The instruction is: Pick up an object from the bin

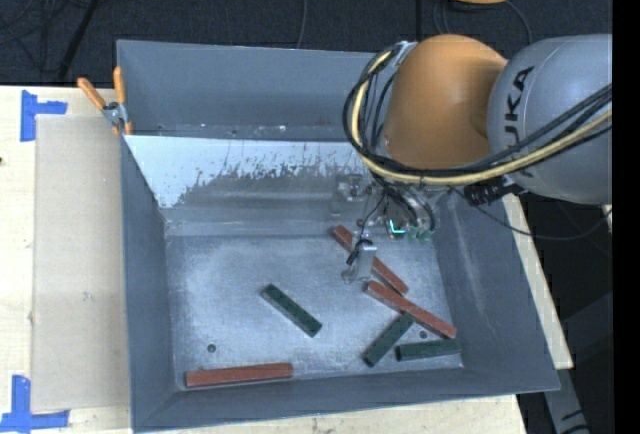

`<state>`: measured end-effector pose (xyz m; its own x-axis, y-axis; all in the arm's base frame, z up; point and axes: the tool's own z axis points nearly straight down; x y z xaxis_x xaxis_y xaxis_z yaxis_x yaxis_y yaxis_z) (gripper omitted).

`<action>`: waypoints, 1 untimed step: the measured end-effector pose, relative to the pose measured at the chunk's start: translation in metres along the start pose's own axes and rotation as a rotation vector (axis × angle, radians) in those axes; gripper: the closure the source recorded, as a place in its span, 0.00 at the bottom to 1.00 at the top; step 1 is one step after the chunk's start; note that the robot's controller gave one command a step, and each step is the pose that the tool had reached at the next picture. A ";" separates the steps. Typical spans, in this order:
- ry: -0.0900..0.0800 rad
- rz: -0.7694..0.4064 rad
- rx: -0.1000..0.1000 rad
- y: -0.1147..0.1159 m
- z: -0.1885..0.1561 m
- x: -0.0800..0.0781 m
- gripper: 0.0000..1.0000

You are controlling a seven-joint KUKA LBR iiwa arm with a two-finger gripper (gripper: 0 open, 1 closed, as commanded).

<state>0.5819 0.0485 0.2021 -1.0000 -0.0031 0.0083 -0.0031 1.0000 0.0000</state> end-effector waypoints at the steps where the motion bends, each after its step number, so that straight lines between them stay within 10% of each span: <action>1: 0.003 0.177 0.000 0.052 0.136 0.028 0.00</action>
Offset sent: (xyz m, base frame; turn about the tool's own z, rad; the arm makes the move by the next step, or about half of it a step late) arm -0.0262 0.0506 -0.1321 0.1792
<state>0.5528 0.1006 0.0661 -0.9849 0.1726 0.0113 0.1726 0.9850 -0.0019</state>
